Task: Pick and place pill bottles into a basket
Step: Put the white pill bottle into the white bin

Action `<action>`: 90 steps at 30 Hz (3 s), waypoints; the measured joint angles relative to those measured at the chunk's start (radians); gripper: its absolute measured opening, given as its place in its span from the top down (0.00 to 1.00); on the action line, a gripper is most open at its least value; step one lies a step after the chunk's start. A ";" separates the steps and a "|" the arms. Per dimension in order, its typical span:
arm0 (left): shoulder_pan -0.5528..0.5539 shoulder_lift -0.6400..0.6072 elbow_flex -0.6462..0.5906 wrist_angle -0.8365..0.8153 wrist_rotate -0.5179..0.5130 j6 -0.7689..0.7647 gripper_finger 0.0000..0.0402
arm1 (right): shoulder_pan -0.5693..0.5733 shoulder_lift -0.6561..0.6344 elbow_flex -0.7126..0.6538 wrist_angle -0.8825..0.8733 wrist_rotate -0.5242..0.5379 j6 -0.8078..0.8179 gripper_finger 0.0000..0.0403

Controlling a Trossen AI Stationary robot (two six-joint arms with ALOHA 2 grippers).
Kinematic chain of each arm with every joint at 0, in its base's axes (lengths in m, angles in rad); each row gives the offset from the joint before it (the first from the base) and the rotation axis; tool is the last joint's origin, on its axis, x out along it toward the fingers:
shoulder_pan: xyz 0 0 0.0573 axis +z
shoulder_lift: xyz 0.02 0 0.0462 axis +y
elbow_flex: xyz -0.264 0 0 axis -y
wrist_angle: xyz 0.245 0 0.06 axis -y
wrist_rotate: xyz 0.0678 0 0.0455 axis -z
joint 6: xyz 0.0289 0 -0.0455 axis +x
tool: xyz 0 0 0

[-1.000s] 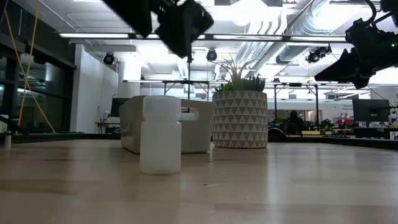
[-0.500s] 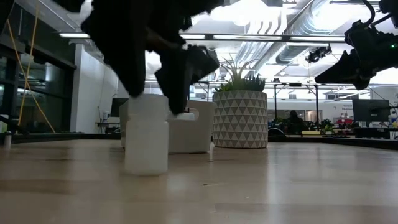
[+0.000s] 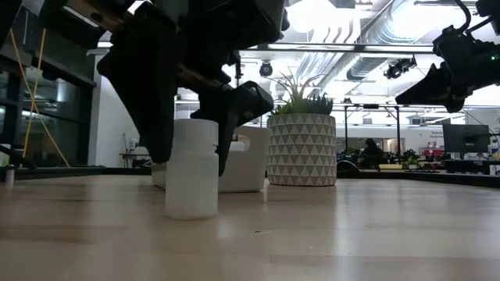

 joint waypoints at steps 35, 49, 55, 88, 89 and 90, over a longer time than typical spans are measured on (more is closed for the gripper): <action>0.215 -0.091 0.221 -0.438 -0.171 -0.023 0.54 | 0.000 0.000 -0.001 -0.003 0.008 0.000 0.98; 0.224 -0.124 0.222 -0.380 -0.177 0.000 0.53 | 0.000 0.000 -0.001 -0.003 0.007 0.000 0.98; 0.243 -0.150 0.221 -0.416 -0.221 -0.012 0.56 | 0.000 0.001 -0.001 -0.003 0.011 0.000 0.98; 0.296 -0.153 -0.066 -0.207 -0.241 -0.085 0.46 | 0.000 0.000 -0.002 -0.006 0.021 0.000 0.98; 0.296 -0.153 -0.072 -0.205 -0.242 -0.085 0.45 | 0.000 0.000 -0.002 -0.006 0.021 0.000 0.98; 0.296 -0.153 -0.075 -0.203 -0.242 -0.085 0.44 | 0.000 0.000 -0.002 -0.005 0.022 0.000 0.98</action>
